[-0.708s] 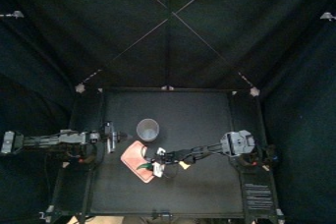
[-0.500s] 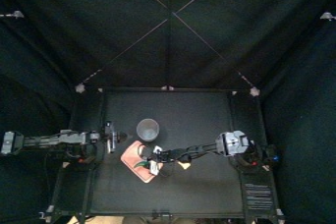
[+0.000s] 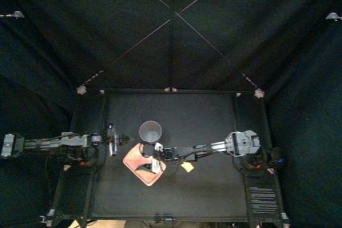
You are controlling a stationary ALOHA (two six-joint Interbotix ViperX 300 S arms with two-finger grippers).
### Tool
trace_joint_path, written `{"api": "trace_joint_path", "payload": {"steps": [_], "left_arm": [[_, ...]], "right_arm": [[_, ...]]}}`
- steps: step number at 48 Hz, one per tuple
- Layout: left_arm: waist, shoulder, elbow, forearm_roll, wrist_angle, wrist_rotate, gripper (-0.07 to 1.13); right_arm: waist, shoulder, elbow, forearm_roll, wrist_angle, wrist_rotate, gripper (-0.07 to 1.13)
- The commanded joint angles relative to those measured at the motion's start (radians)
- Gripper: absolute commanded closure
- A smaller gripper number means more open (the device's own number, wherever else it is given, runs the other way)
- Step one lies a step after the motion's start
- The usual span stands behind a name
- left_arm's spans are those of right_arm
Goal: Pick the green pepper then place it on the pink plate
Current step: Drop green pepper on the pink plate and return to neutral
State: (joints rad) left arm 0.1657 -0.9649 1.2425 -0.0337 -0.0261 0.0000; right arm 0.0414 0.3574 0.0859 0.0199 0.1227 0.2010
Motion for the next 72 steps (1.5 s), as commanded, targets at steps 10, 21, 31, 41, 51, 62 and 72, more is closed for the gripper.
{"api": "trace_joint_path", "payload": {"steps": [10,21,31,41,51,62,72], "left_arm": [[0.002,0.003,-0.025,-0.009,-0.009,0.000,1.01],[-0.003,0.003,-0.023,0.008,-0.023,0.008,1.01],[-0.025,0.003,-0.026,0.066,-0.067,0.008,1.01],[-0.044,0.003,-0.023,0.126,-0.137,0.008,1.01],[-0.064,0.002,-0.020,0.170,-0.202,0.006,1.01],[-0.075,0.003,-0.014,0.178,-0.233,0.006,1.01],[-0.074,0.003,0.002,0.175,-0.233,0.005,1.01]], "right_arm": [[0.021,-0.193,0.118,-0.202,-0.144,0.002,0.16],[0.035,-0.293,0.275,-0.241,-0.351,0.002,0.16],[0.029,-0.394,0.459,-0.238,-0.554,0.002,0.15],[0.014,-0.500,0.623,-0.233,-0.718,0.005,0.15],[-0.005,-0.583,0.733,-0.170,-0.778,0.002,0.16],[-0.029,-0.689,0.824,-0.158,-0.779,0.003,0.16],[-0.044,-0.761,0.879,-0.141,-0.779,0.003,0.16]]}}
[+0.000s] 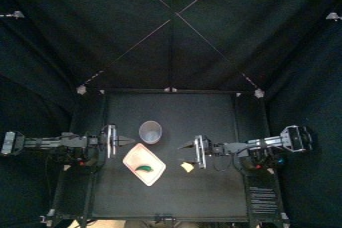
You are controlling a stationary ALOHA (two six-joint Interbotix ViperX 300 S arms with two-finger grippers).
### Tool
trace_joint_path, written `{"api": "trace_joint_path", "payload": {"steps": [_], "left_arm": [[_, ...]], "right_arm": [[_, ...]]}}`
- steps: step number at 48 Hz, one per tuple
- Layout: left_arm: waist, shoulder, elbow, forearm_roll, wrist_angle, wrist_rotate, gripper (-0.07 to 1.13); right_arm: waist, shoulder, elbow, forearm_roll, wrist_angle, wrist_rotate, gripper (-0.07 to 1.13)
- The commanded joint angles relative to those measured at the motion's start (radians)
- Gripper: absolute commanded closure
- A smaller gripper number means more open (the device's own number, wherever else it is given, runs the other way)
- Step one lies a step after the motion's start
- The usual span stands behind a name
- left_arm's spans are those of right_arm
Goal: Pick the green pepper then place it on the pink plate
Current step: Drop green pepper on the pink plate and return to neutral
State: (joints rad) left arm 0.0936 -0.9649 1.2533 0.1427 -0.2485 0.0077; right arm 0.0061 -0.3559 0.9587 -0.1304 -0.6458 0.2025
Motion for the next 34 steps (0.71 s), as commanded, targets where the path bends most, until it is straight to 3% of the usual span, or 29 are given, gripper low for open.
{"api": "trace_joint_path", "payload": {"steps": [1,34], "left_arm": [[-0.002,0.002,-0.009,-0.003,-0.011,-0.003,1.01],[0.006,0.002,-0.005,-0.020,-0.011,-0.003,1.01]], "right_arm": [[-0.011,-0.052,0.009,0.012,-0.011,0.002,0.16],[-0.023,-0.072,0.052,0.052,-0.011,0.002,0.15]]}}
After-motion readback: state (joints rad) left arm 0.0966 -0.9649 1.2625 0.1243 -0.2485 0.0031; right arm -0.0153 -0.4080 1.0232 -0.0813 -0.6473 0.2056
